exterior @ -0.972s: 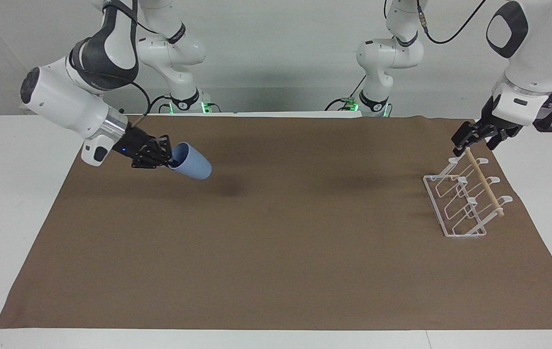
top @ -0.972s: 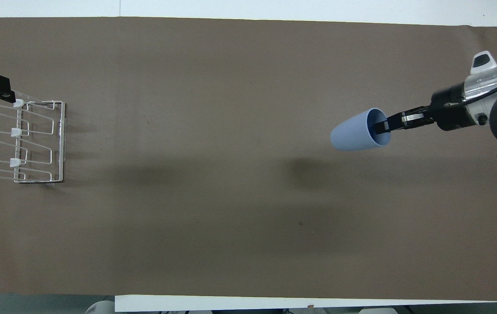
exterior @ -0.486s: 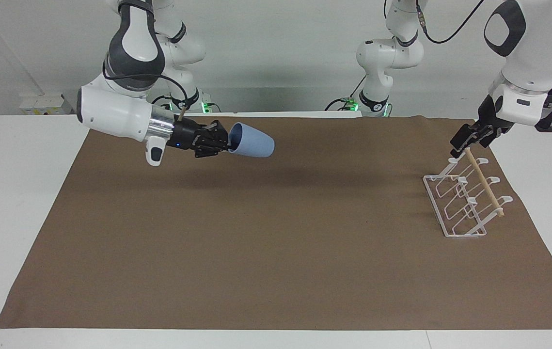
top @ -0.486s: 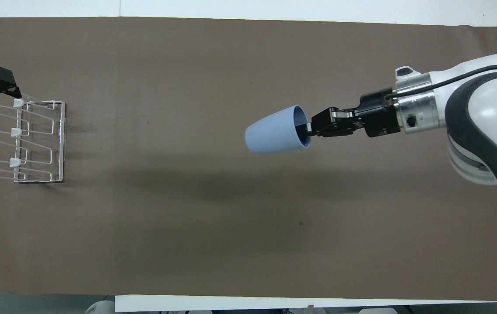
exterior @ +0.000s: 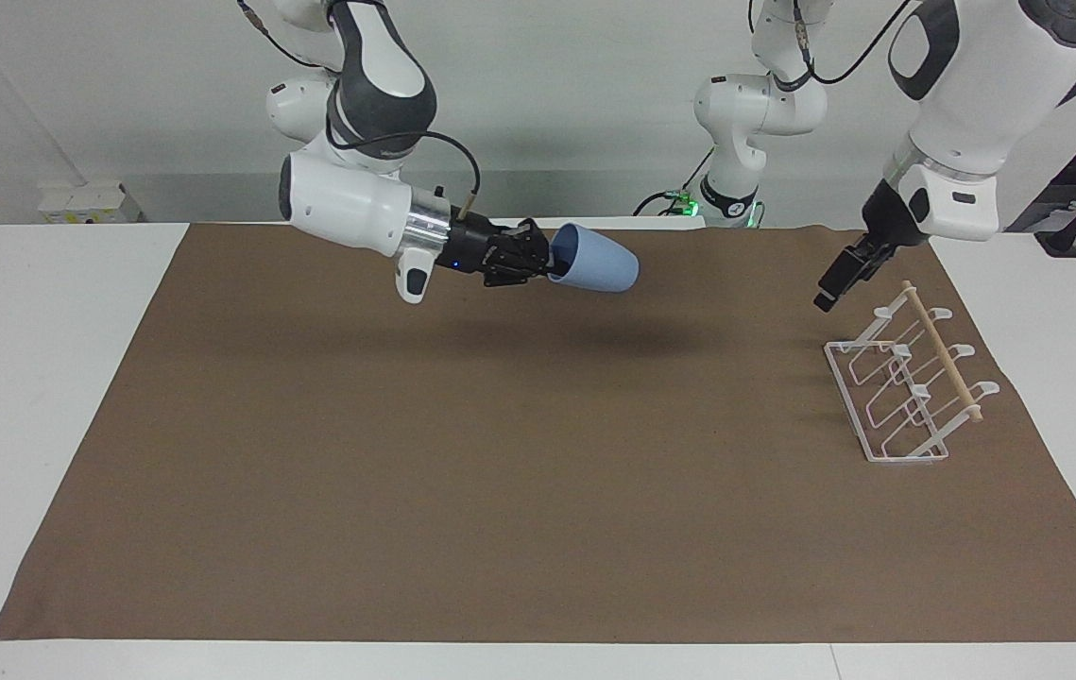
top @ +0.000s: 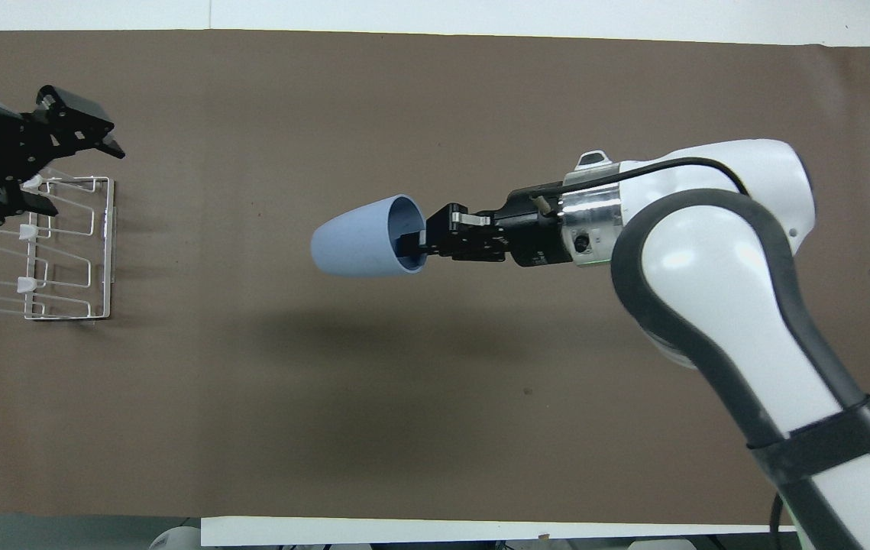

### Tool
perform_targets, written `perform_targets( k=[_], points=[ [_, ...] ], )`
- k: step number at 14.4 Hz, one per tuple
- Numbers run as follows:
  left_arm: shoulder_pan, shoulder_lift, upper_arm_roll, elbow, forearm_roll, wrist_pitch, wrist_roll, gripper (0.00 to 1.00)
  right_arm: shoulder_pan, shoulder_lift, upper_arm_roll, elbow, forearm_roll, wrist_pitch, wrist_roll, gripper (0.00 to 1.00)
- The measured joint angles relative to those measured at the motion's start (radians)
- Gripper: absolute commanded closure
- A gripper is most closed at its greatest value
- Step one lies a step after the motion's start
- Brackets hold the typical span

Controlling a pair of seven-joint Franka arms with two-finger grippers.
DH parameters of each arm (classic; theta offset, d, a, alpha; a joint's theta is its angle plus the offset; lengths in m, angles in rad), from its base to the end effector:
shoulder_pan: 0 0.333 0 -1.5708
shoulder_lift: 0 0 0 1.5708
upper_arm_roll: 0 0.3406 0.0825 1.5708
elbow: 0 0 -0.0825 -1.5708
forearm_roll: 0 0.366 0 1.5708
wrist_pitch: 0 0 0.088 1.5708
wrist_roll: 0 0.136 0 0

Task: Hang cup on cup holder
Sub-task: 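Lift the cup with the right gripper while the left gripper approaches, then close the left gripper around the cup's closed end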

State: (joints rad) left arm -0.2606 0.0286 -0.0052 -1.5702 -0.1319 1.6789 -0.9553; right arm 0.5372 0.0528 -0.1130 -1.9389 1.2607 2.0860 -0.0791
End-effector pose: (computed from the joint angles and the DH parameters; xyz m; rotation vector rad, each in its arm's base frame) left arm 0.5350 -0.1627 0.6159 2.8074 1.0224 -0.0150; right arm 0.5076 0.3089 0.5147 -2.0337 0.1340 0.1234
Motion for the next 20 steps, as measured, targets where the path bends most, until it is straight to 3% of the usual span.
perform_targets(
  k=[4,8,13,20],
  points=[
    [-0.08,0.0,-0.004,0.0,-0.128,0.073,-0.393,0.0,0.044,0.0,-0.001,-0.001,0.017,0.042,0.029,1.0],
    [-0.127,-0.009,-0.006,-0.034,-0.207,0.113,-0.614,0.0,0.044,0.0,-0.005,-0.004,0.017,0.042,0.03,1.0],
    [-0.226,-0.1,-0.011,-0.221,-0.29,0.237,-0.737,0.0,0.043,0.0,-0.008,-0.012,0.017,0.042,0.03,1.0],
    [-0.239,-0.114,-0.012,-0.301,-0.331,0.328,-0.799,0.01,0.044,-0.002,-0.01,-0.013,0.017,0.045,0.03,1.0]
  ],
)
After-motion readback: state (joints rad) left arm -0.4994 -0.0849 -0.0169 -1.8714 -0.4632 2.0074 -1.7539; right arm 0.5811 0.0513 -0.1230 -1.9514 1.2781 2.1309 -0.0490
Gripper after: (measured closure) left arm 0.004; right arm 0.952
